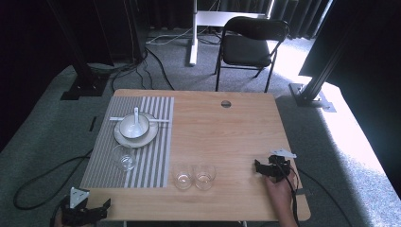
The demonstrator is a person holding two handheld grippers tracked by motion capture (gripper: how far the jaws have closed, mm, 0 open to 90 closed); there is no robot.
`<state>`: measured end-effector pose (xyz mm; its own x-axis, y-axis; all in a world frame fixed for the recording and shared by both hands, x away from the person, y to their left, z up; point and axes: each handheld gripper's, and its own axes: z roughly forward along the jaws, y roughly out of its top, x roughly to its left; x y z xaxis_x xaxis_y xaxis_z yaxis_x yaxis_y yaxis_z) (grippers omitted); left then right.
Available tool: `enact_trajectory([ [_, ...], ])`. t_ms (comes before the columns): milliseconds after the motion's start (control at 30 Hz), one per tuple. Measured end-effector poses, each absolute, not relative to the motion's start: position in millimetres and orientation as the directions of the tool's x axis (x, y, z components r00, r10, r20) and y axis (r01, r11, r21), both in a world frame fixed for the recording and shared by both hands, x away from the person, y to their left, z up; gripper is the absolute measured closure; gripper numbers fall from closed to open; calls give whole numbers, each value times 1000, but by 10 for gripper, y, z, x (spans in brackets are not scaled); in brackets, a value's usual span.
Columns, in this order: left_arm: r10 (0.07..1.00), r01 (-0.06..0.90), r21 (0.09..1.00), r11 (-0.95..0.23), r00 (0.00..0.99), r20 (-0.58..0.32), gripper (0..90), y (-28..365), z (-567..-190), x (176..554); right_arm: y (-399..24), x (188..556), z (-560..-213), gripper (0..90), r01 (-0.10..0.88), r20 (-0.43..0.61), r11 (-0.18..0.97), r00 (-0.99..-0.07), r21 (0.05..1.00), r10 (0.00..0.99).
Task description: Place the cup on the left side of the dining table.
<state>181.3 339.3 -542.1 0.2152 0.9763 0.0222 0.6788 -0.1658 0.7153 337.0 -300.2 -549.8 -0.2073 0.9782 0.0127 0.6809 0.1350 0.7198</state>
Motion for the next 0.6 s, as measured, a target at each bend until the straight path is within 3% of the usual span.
enact_trajectory([
  [600,978,695,697,-180,203,50,2,3439,-5474,1625,-3002,3369,-5498,121,681,12,135,-208,720,978],
])
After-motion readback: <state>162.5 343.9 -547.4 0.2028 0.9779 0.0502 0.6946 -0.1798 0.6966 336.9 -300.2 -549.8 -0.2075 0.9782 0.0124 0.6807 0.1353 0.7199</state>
